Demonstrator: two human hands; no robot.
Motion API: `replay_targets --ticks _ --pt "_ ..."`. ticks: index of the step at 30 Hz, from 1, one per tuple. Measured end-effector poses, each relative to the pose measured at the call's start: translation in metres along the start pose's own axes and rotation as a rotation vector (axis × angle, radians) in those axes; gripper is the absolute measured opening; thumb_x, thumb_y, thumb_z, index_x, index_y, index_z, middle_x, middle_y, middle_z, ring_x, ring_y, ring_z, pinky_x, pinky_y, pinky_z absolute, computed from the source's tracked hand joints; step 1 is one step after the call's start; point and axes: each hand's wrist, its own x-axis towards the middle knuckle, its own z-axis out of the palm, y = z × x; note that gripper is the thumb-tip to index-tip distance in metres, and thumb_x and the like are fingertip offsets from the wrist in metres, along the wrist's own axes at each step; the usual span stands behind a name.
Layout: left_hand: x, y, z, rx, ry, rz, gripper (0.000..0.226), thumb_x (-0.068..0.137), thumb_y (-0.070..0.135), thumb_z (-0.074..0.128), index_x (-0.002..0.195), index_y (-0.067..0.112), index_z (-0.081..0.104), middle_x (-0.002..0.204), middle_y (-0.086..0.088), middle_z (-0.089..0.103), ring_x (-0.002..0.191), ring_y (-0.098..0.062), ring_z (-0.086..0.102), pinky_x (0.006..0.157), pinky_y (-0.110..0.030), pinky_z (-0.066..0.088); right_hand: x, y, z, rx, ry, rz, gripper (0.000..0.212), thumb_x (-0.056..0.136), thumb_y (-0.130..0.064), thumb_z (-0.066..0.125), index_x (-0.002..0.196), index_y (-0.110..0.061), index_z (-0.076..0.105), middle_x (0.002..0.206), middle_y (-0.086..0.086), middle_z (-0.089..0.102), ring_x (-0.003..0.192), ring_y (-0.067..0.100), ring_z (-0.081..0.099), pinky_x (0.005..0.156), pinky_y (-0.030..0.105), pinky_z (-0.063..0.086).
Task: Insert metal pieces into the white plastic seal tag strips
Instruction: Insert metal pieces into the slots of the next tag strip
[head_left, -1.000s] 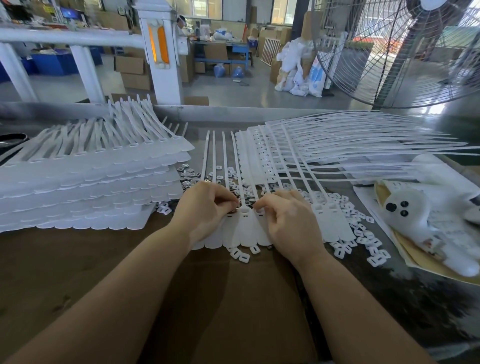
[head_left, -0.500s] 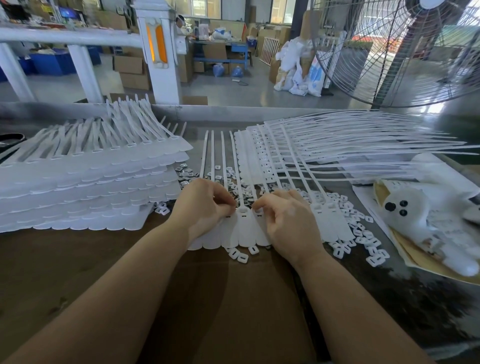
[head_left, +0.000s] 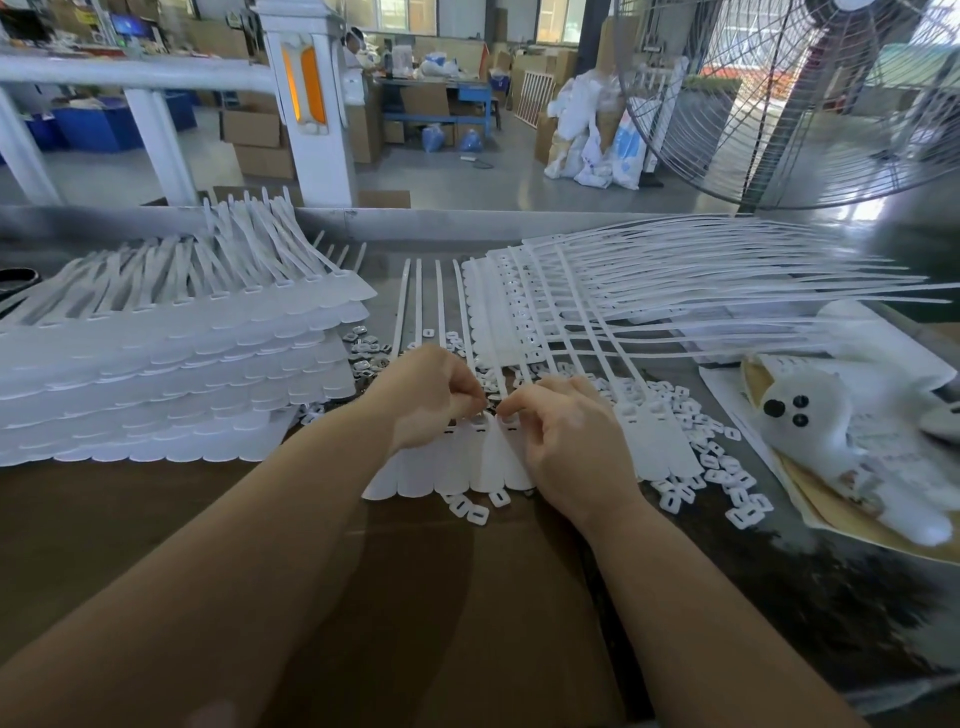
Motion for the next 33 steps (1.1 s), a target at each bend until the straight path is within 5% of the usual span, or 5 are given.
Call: replay_targets --ticks 8,15,21,26,33 --pt "0.005 0.009 -0.004 0.098 -0.091 0.007 0.017 0.087 0.015 0.063 0.100 0.011 0.073 0.098 -0.004 0.070 0.090 -0.020 0.063 0.086 -0.034 0.051 0.000 0.000 0.000 -0.004 -0.002 -0.009 0.020 0.086 -0.004 0.054 0.088 -0.014 0.071 0.086 0.002 0.066 0.089 0.025 0.054 0.080 0.042 0.045" --pt "0.007 0.006 -0.003 0.046 -0.007 -0.035 0.009 0.076 0.016 0.074 0.073 0.021 0.068 0.071 0.005 0.064 0.067 -0.010 0.058 0.058 -0.021 0.046 0.000 0.001 0.000 -0.016 -0.003 -0.013 0.019 0.087 -0.006 0.054 0.088 -0.015 0.071 0.085 0.002 0.066 0.088 0.023 0.053 0.080 0.040 0.044" --pt "0.002 -0.002 -0.004 -0.019 0.022 0.002 0.012 0.082 0.012 0.067 0.090 0.016 0.076 0.078 0.008 0.067 0.074 -0.006 0.058 0.067 -0.017 0.045 0.001 0.001 0.000 -0.010 -0.009 -0.003 0.020 0.087 -0.006 0.053 0.089 -0.016 0.070 0.087 0.001 0.066 0.090 0.023 0.052 0.081 0.039 0.043" --pt "-0.003 -0.007 0.000 0.013 0.074 -0.002 0.019 0.087 0.010 0.061 0.095 0.020 0.075 0.097 0.004 0.071 0.090 -0.013 0.062 0.087 -0.032 0.051 0.001 0.001 0.001 -0.005 -0.002 -0.011 0.019 0.086 -0.004 0.054 0.087 -0.015 0.070 0.085 0.002 0.065 0.090 0.024 0.053 0.082 0.041 0.044" --pt "-0.010 -0.013 0.007 0.019 0.119 0.064 0.017 0.086 0.016 0.061 0.095 0.025 0.072 0.090 0.011 0.067 0.087 -0.006 0.060 0.080 -0.021 0.047 0.001 0.002 0.001 -0.009 -0.012 -0.011 0.020 0.086 -0.005 0.053 0.088 -0.016 0.070 0.086 0.001 0.065 0.091 0.024 0.052 0.082 0.041 0.044"
